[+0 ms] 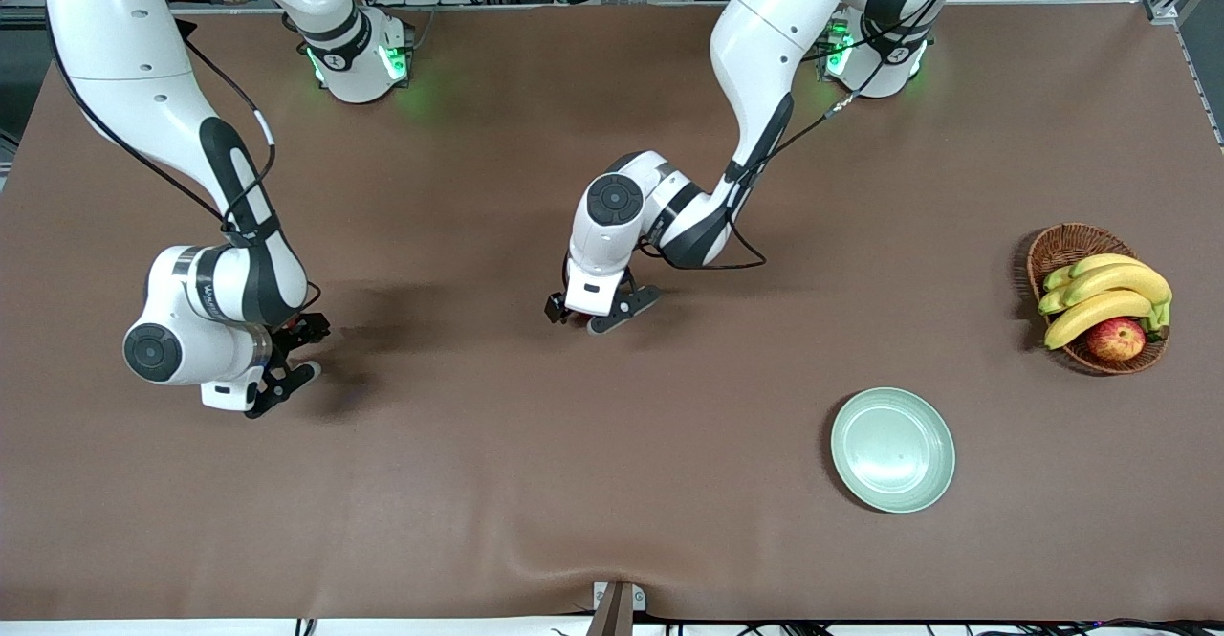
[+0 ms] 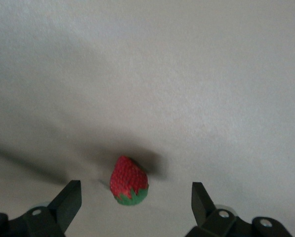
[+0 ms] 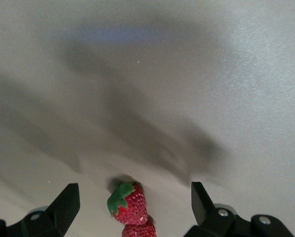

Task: Collect all strawberries into plate
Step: 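Grasp the mid-table strawberry with the left gripper while the right gripper returns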

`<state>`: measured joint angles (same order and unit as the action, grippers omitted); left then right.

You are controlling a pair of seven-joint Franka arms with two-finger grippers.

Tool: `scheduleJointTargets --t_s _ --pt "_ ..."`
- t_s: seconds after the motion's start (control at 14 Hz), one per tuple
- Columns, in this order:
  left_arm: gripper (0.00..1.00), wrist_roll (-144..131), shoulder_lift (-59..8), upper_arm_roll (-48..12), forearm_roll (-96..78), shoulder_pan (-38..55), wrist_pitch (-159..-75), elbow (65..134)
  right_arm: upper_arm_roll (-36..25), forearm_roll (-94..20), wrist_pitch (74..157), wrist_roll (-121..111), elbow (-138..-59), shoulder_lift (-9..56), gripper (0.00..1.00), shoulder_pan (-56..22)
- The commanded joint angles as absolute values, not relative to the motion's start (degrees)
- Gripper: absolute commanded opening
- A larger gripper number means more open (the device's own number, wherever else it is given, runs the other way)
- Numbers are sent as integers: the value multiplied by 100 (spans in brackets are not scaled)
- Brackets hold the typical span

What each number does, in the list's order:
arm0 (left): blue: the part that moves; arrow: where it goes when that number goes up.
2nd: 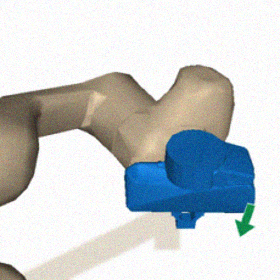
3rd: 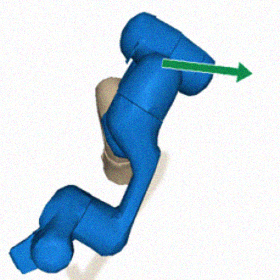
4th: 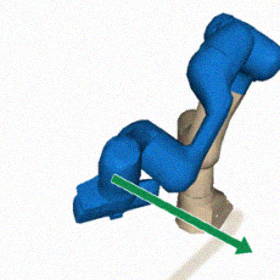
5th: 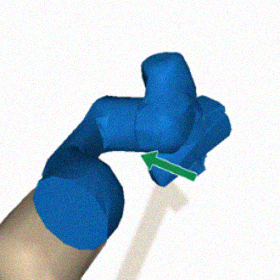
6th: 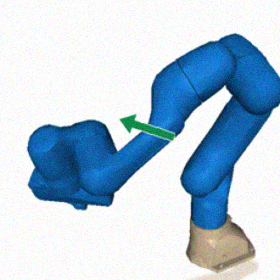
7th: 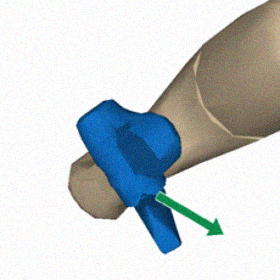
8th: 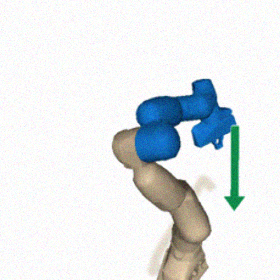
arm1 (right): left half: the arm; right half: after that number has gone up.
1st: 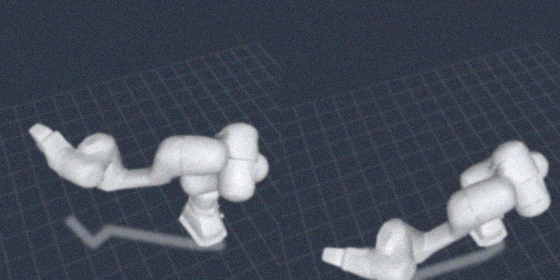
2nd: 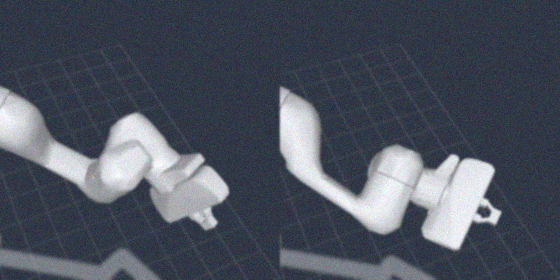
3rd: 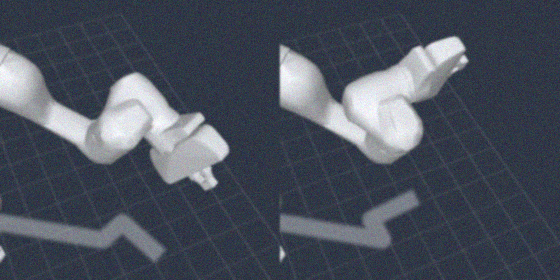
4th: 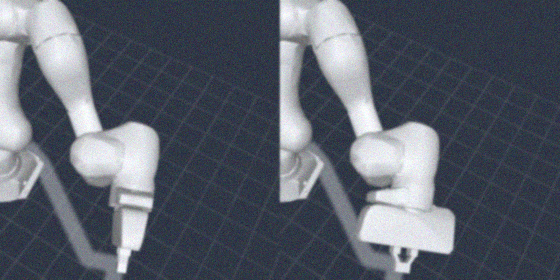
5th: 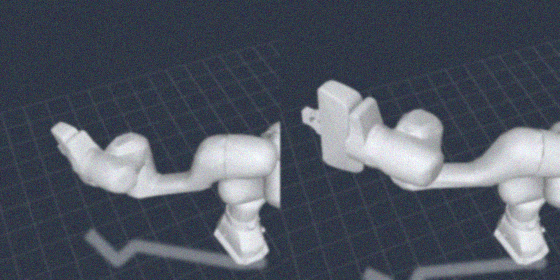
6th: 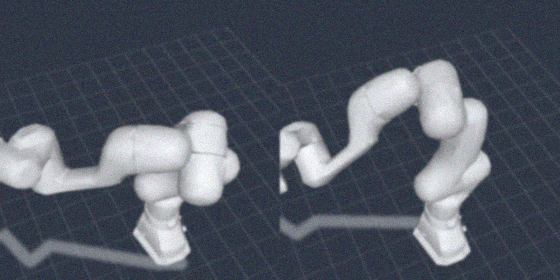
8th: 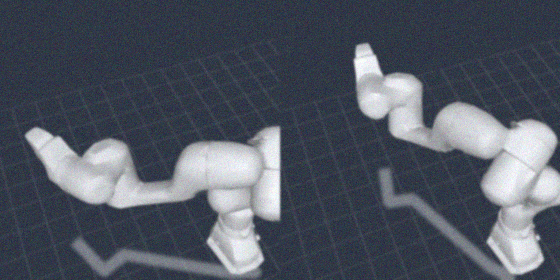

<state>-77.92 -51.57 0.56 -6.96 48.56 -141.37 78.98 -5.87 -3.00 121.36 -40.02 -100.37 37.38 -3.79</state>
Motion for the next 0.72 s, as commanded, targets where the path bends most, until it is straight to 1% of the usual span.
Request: scheduleJointTargets --t_s 0.0,0.07,0.14,0.21,0.43,0.5,0.57,0.64 --pt "86 -7893 -5265 176 -650 4922 -14150 7743 -519 -211 12287 -4324 -10239 3621 100 -290" --pt "82 -7893 -5273 176 -642 4931 -14150 7743 -527 -211 12252 -4324 -10239 3621 100 -290" --pt "81 -7893 -5273 176 -642 4931 -14150 7743 -527 -211 12235 -4333 -10248 3621 97 -290" --pt "80 -7893 -5273 176 -650 4931 -14150 7743 -527 -211 12243 -4333 -10318 3621 90 -290" --pt "80 -7893 -5273 167 -650 4931 -14150 7743 -527 -211 12252 -4446 -10362 3621 80 -290" --pt "77 -7893 -5282 176 -642 4931 -14150 7743 -527 -202 12252 -4586 -10362 3621 75 -290" --pt "65 -7893 -5282 176 -642 4931 -14150 7743 -527 -202 12252 -4631 -10362 3621 70 -281" --pt "56 -7893 -5282 176 -642 4931 -14150 7743 -527 -211 12252 -4632 -10362 3621 66 -281"
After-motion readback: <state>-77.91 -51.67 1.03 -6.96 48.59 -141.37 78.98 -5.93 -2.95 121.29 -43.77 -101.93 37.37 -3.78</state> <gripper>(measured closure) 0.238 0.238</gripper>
